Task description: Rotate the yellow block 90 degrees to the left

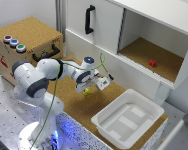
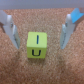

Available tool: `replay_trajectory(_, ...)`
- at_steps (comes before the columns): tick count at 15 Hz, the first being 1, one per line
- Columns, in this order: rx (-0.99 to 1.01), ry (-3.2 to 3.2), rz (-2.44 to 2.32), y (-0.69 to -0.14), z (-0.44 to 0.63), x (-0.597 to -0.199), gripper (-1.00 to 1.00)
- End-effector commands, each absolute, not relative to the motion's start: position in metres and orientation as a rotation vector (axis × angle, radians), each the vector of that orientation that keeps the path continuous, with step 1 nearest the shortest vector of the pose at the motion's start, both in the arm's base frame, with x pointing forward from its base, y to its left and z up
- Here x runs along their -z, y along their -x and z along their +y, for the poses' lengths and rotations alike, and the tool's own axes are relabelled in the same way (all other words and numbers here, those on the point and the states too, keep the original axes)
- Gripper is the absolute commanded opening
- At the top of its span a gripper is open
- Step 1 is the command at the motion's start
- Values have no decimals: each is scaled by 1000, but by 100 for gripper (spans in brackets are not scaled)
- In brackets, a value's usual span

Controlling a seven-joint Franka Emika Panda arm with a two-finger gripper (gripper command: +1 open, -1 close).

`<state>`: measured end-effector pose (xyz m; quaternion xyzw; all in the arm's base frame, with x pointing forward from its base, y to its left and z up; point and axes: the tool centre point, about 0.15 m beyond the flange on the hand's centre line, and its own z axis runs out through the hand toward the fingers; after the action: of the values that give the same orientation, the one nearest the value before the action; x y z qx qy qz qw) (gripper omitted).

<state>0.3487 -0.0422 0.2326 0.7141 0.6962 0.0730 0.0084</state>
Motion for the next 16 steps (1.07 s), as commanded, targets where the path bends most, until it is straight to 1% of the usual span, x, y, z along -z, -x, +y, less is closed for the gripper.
replay_trajectory(1, 14, -2294, 2130, -331, -53, -292, 100)
replay_trajectory(3, 49, -2429, 1926, -324, -48, -288, 100)
replay_trajectory(5, 116, -2660, 1655, -323, -39, -287, 100)
replay_trajectory(6, 119, -2786, 1465, -325, -36, -285, 100)
replay_trajectory(7, 81, -2846, 1324, -324, -34, -282, 100)
replay_trajectory(9, 37, -3015, 892, -333, -40, -283, 100)
replay_trajectory(13, -17, -3219, 116, -341, -73, -284, 100)
replay_trajectory(15, -25, -3275, -180, -341, -93, -284, 100)
replay_trajectory(16, -47, -3272, -218, -340, -98, -284, 100)
